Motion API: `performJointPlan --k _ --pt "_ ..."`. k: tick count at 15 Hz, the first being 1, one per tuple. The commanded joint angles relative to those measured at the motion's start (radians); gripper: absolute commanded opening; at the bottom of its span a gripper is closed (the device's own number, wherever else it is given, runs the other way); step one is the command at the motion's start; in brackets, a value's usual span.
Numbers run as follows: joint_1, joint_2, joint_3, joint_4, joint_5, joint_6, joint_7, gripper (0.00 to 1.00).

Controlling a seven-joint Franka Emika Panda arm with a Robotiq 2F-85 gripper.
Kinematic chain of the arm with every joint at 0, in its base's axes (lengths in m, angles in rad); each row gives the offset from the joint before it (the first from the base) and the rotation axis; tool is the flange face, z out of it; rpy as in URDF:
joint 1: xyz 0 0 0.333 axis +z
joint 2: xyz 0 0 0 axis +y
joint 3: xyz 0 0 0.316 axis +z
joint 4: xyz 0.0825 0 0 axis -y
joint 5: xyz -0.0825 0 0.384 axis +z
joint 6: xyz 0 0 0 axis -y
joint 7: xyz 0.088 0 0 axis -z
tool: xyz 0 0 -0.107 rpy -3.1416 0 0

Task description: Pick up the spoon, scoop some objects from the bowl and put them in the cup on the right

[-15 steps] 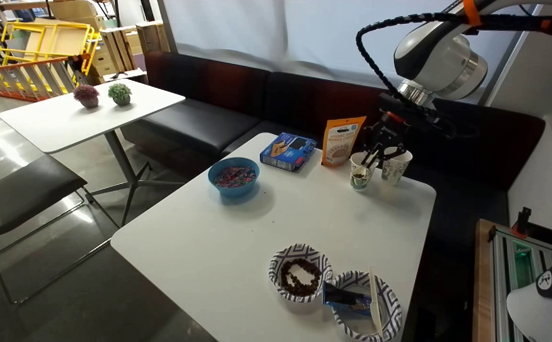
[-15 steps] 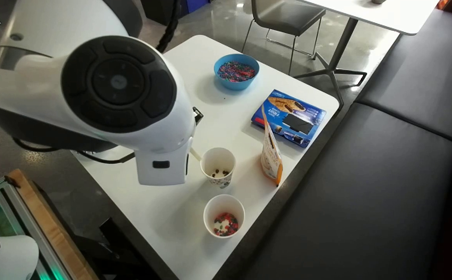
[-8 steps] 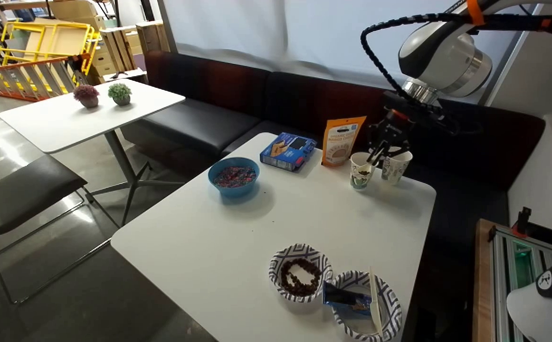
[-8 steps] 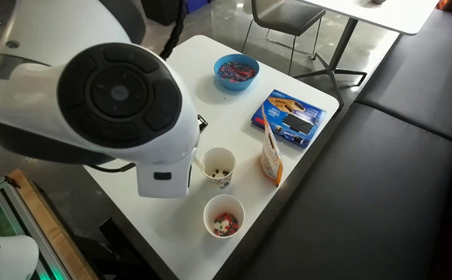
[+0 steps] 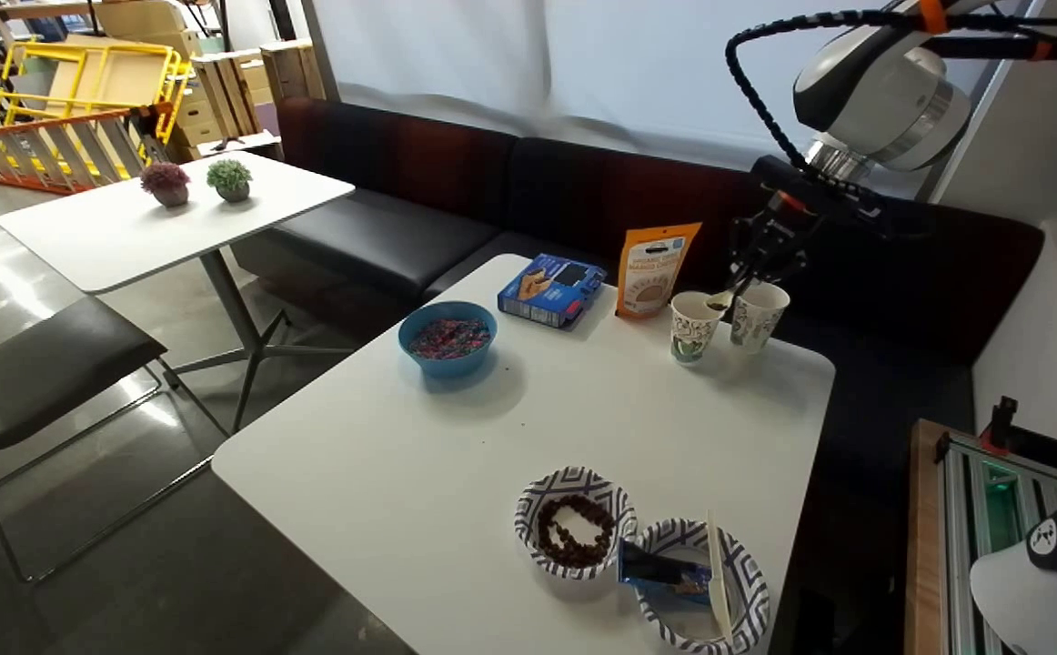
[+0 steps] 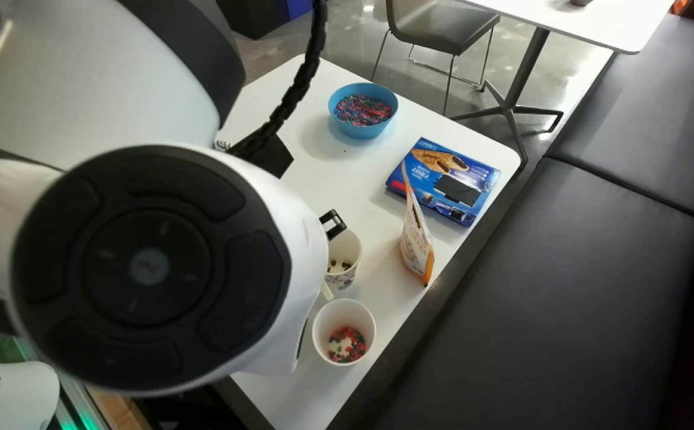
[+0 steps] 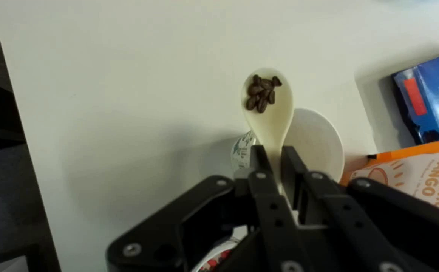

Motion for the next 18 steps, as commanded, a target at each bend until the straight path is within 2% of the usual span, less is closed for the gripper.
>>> performJointPlan --k 1,13,18 --pt "-0.014 0.011 -0.011 0.021 0.008 0.014 0.045 0.04" --pt "0.021 0.03 0.044 -0.032 -0.035 0.335 0.177 0.04" --pt "0.052 0.054 0.077 -0.085 -0.102 0.508 0.263 0.04"
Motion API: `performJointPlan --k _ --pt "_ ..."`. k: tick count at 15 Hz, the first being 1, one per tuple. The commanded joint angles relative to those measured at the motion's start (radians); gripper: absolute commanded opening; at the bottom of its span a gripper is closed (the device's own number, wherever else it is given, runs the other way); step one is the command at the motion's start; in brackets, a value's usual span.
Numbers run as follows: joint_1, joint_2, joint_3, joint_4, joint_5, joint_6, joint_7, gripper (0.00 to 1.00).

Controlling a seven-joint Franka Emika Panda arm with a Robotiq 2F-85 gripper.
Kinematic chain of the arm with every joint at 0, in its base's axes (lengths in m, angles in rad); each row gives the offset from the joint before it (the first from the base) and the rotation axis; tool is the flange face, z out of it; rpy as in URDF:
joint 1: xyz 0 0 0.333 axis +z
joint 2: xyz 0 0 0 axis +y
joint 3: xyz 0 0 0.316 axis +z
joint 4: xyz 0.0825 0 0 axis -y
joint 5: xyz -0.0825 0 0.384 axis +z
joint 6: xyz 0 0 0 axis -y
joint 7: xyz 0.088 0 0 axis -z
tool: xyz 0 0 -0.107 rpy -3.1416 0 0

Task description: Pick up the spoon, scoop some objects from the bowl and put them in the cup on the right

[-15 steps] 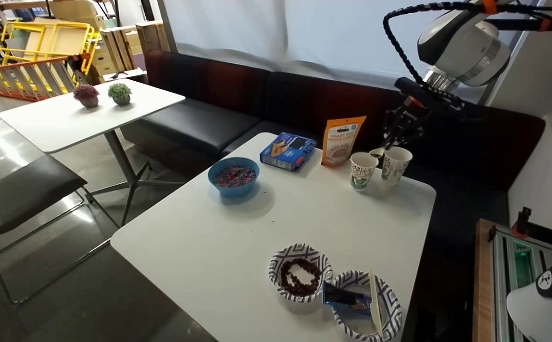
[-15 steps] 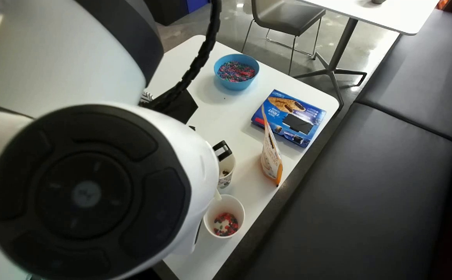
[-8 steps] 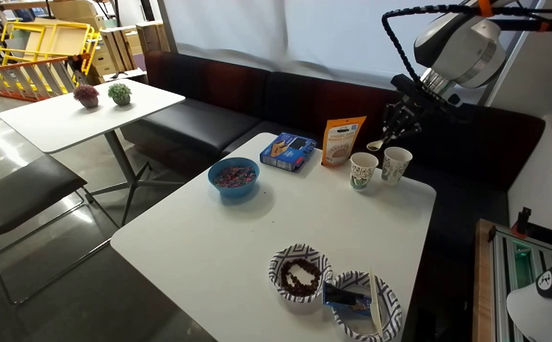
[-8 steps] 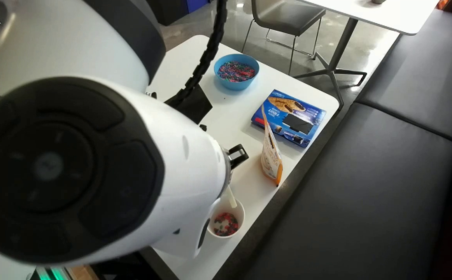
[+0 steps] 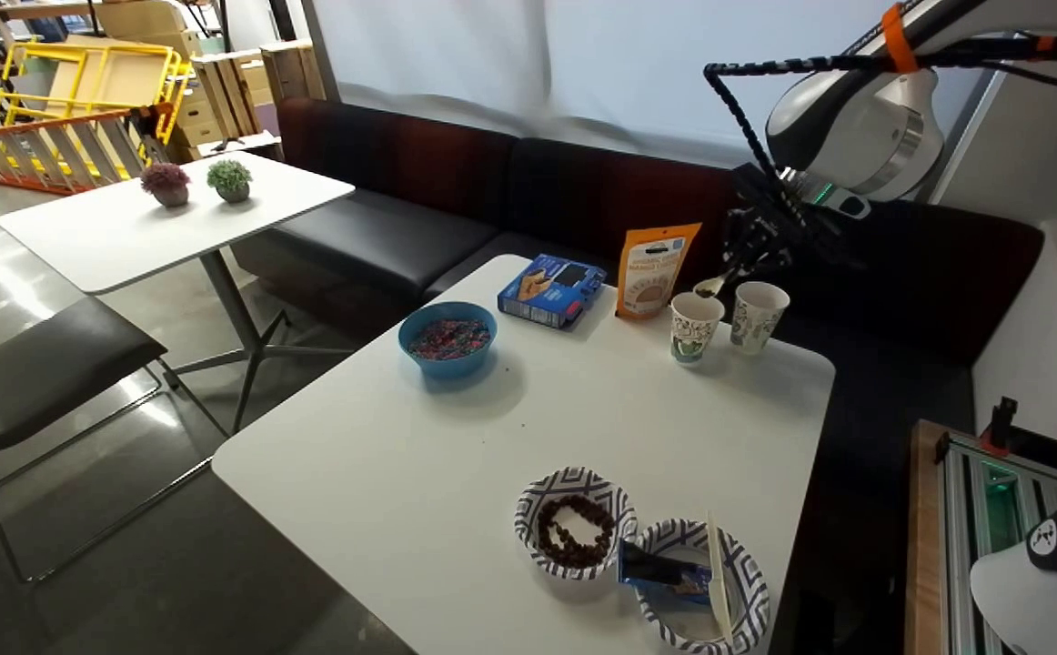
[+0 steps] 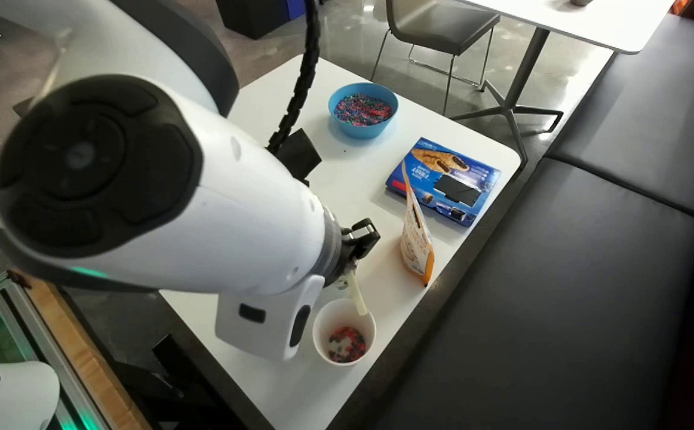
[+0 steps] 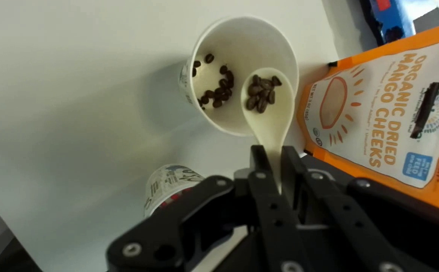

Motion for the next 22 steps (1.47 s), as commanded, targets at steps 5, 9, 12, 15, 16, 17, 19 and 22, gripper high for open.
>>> performJointPlan --k 5,9,12,15,16,17,19,22 --pt "0.026 0.022 0.044 -0.106 -0.206 0.256 0.21 0.04" --pt "0.025 0.026 0.041 -0.171 -0.351 0.394 0.316 0.04" --pt "0.025 0.023 0.039 -0.215 -0.396 0.489 0.33 0.04" --pt "0.054 0.004 0.047 -0.254 -0.299 0.563 0.236 0.04" --pt "0.064 0.03 0.053 -0.214 -0.285 0.568 0.228 0.04" --pt "0.074 0.022 0.06 -0.218 -0.273 0.582 0.223 0.04" --pt "0.093 0.018 0.074 -0.213 -0.253 0.604 0.213 0.04" --pt "0.119 0.012 0.094 -0.232 -0.225 0.675 0.197 0.04"
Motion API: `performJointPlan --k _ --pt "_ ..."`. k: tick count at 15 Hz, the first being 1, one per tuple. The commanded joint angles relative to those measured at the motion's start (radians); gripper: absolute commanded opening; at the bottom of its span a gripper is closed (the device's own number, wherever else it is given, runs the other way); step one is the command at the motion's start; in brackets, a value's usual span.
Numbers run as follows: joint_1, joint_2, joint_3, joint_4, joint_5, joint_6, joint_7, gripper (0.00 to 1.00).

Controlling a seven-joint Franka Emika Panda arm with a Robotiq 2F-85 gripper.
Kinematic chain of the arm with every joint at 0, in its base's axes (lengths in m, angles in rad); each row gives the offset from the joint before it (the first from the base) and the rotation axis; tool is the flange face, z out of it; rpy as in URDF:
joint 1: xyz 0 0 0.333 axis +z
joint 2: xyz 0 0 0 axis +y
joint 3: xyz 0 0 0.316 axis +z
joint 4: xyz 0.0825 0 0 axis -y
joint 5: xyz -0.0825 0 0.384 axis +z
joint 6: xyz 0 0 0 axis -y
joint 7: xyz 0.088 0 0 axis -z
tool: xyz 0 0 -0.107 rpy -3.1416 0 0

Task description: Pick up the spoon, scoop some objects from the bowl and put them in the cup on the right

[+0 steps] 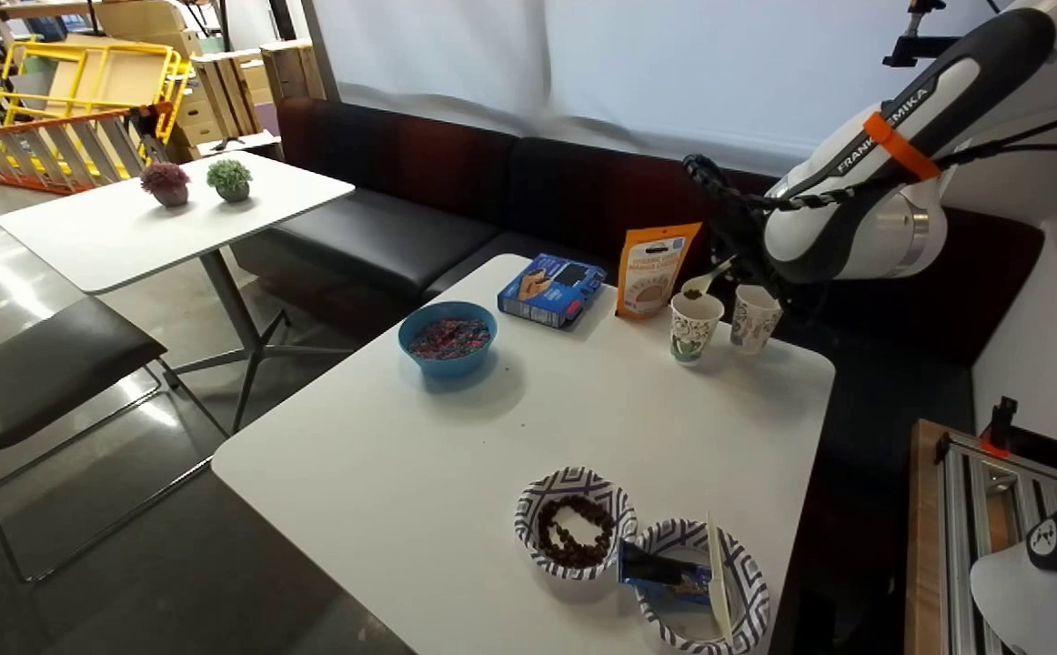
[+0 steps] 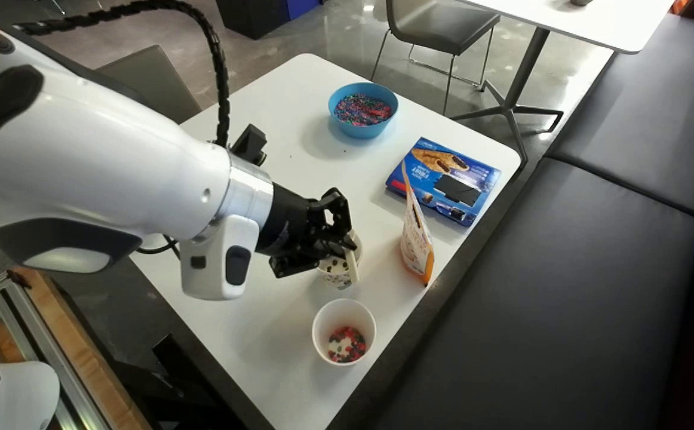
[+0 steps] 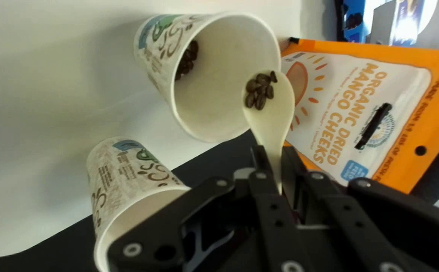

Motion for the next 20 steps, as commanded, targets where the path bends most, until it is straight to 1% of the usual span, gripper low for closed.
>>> performJointPlan --k 1,2,6,9,11,13,14,16,20 --pt "0.033 0.012 0.021 -0.002 0.056 0.082 -0.034 0.04" --pt "0.038 0.022 0.024 -0.003 0.068 0.109 -0.041 0.04" --pt "0.056 0.056 0.042 -0.003 0.222 0.186 -0.166 0.04" --pt "0.078 0.069 0.052 -0.003 0.327 0.203 -0.25 0.04" --pt "0.094 0.071 0.069 -0.003 0.363 0.236 -0.282 0.04" --pt "0.11 0.074 0.093 -0.003 0.388 0.306 -0.294 0.04" --pt "0.124 0.078 0.094 -0.003 0.389 0.339 -0.292 0.04" --pt "0.141 0.097 0.107 -0.003 0.427 0.411 -0.312 0.04" --pt "0.163 0.138 0.12 -0.004 0.507 0.509 -0.353 0.04"
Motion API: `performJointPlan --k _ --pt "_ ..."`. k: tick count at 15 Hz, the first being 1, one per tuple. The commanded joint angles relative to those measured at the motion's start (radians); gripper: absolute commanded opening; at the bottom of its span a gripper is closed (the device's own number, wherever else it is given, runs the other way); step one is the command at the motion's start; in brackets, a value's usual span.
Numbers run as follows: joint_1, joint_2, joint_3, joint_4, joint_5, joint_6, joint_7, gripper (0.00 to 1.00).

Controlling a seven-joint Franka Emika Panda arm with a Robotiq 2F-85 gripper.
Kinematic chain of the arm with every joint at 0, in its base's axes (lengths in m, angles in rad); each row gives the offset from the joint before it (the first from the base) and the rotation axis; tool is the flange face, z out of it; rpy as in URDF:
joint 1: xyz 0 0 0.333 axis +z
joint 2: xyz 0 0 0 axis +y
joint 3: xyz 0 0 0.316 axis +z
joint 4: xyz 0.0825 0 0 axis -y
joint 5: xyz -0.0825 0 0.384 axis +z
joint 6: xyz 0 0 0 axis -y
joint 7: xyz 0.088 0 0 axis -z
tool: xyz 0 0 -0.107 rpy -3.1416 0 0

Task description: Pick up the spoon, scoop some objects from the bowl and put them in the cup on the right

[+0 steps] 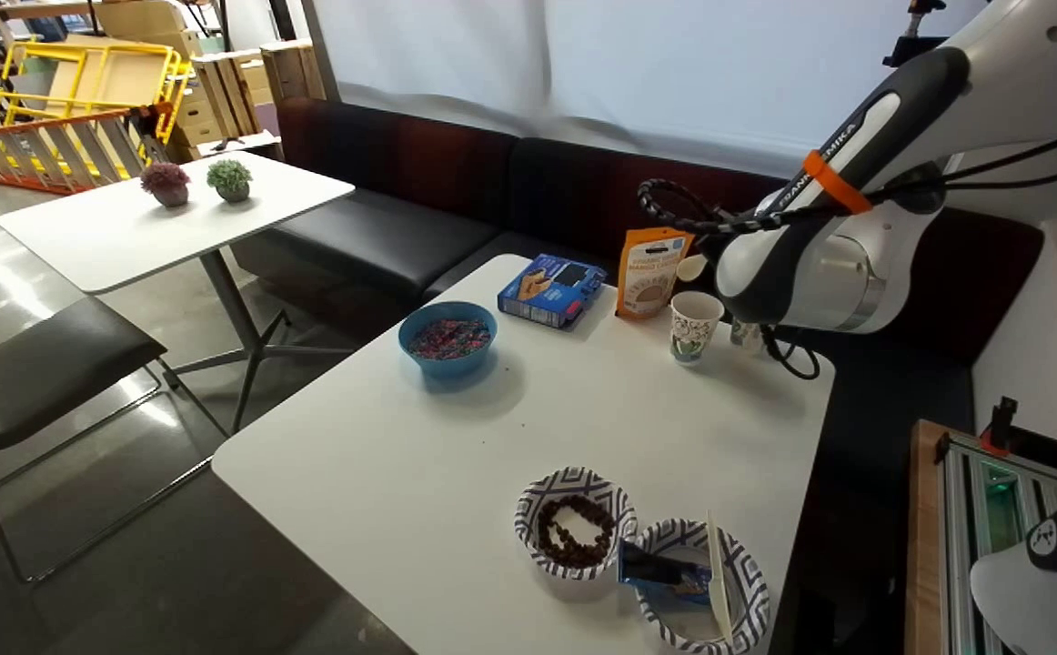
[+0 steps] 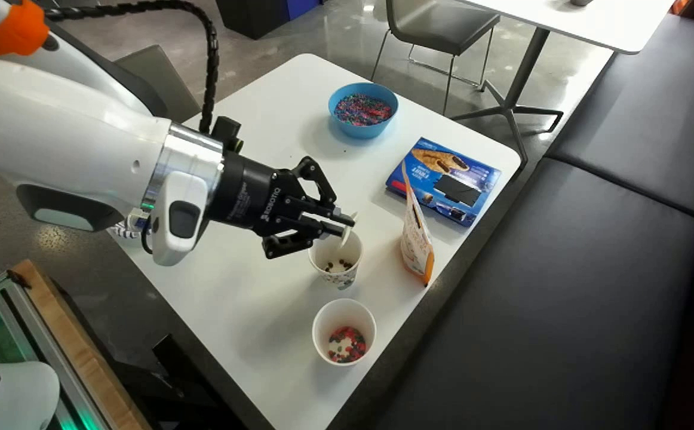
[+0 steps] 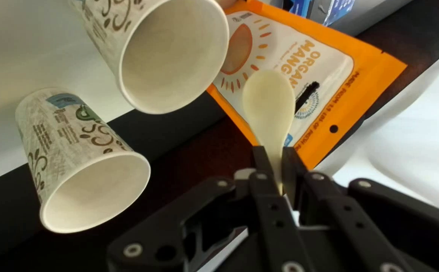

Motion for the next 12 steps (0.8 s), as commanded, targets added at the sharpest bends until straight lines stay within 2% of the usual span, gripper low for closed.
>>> performJointPlan --k 1,6,8,10,12 --pt "0.025 0.04 0.012 -0.001 0.083 0.08 -0.04 0.04" --pt "0.013 -0.058 0.011 0.0 0.124 -0.071 -0.09 0.04" --pt "-0.002 -0.158 0.003 -0.044 0.096 -0.191 -0.092 0.04" --pt "-0.01 -0.208 -0.005 0.003 0.132 -0.34 -0.158 0.04" --pt "-0.018 -0.322 -0.023 -0.054 0.099 -0.483 -0.185 0.04"
